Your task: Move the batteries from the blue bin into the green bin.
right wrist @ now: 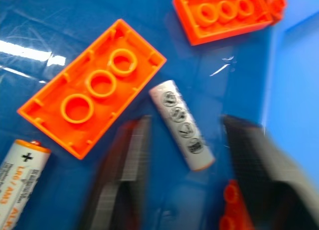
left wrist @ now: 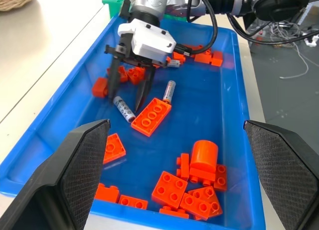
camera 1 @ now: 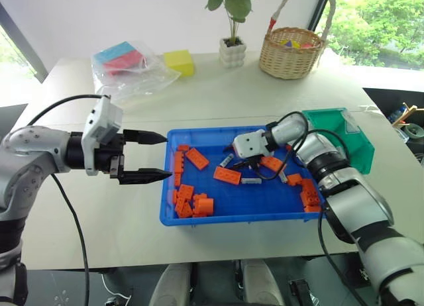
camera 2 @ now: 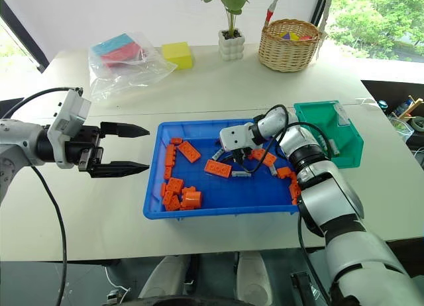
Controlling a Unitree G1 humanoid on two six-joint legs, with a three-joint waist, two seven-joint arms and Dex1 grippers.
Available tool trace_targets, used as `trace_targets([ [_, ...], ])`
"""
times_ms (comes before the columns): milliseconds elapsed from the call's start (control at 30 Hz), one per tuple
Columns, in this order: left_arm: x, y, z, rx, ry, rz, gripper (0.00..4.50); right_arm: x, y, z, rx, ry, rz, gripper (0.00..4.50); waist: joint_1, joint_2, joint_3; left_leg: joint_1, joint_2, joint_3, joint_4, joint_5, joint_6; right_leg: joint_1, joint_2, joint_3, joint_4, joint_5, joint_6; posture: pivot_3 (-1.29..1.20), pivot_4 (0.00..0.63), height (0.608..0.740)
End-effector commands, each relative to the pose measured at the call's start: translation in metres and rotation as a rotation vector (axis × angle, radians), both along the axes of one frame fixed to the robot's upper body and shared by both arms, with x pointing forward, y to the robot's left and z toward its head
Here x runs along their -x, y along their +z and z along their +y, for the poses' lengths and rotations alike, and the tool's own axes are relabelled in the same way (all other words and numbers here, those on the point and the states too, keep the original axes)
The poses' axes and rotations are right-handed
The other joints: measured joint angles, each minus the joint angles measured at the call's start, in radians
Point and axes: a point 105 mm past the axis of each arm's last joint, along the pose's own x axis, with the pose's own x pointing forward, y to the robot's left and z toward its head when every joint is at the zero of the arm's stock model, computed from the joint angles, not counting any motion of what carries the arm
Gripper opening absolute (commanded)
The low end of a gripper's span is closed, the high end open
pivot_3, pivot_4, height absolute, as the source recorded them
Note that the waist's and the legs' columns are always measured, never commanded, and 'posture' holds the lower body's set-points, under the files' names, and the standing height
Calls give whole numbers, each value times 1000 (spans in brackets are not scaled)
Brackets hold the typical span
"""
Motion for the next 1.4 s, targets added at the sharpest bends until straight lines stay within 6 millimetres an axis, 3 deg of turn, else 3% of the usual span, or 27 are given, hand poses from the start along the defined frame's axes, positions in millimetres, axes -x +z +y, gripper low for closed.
trace_targets([
  [33, 0, 9, -1, 0, -6, -50, 4500, -1, 2, 0, 14, 0, -2, 472, 0, 0, 0, 0, 0, 0, 0, 0, 0, 0, 0, 0, 0, 0, 0, 0, 150, 702],
  [267, 0, 9, -1, 7, -5, -55, 4500, -4, 12, -6, -4, -35, -7, 472, 1, 0, 0, 0, 0, 0, 0, 0, 0, 0, 0, 0, 1, 0, 0, 0, 150, 702],
  [333, 0, 9, -2, 12, -7, -55, 4500, -9, 27, -8, -48, -77, -42, 472, 3, 0, 0, 0, 0, 0, 0, 0, 0, 0, 0, 0, 1, 0, 0, 0, 150, 702],
  [467, 0, 9, -3, 17, -13, -53, 4500, -17, 77, -17, -233, -278, -64, 472, 4, 0, 0, -1, 0, 0, 0, 0, 0, -2, 0, 1, 2, 0, 0, 0, 150, 702],
  [567, -1, 8, -3, 20, -14, -51, 4500, -13, 105, -45, -320, -478, -89, 472, 12, 1, 0, -1, 0, 0, 0, 0, 0, -3, -1, 1, 3, -1, -1, 0, 150, 702],
  [700, -4, 4, -3, 28, -16, -42, 4500, 7, 132, -113, -367, -780, -197, 472, 27, 0, 0, -2, -1, -1, 0, 0, 0, -3, -3, 0, 3, -1, -1, 0, 150, 702],
  [833, -8, 1, -4, 37, -21, -36, 4500, 29, 133, -185, -335, -1092, -284, 472, 34, 0, 0, -3, -1, 1, 0, -1, 1, -2, -4, 0, 1, -1, -1, 0, 150, 702],
  [967, -15, 0, -5, 44, -30, -38, 4500, 44, 120, -219, -309, -1259, -304, 472, 27, 0, 0, -2, -1, 2, 0, -1, 1, -2, -5, 0, 1, -2, -2, 0, 150, 702],
  [1133, -19, 3, -11, 50, -55, -49, 4500, 48, 103, -227, -265, -1309, -313, 472, 9, 0, 0, -2, 0, 2, 0, -1, 1, -2, -4, 0, 1, -2, -2, 0, 150, 702],
  [1300, -21, 6, -13, 53, -63, -57, 4500, 47, 97, -226, -269, -1314, -320, 2450, 11, 0, 0, -2, 0, 2, 0, -1, 1, -2, -4, 0, 1, -2, -2, 0, 150, 702],
  [1400, -20, 6, -14, 52, -63, -59, 4500, 46, 117, -213, -403, -1282, -297, 2450, 11, 0, 0, -2, 0, 2, 0, -1, 2, -2, -4, 0, 1, -2, -1, 0, 150, 702],
])
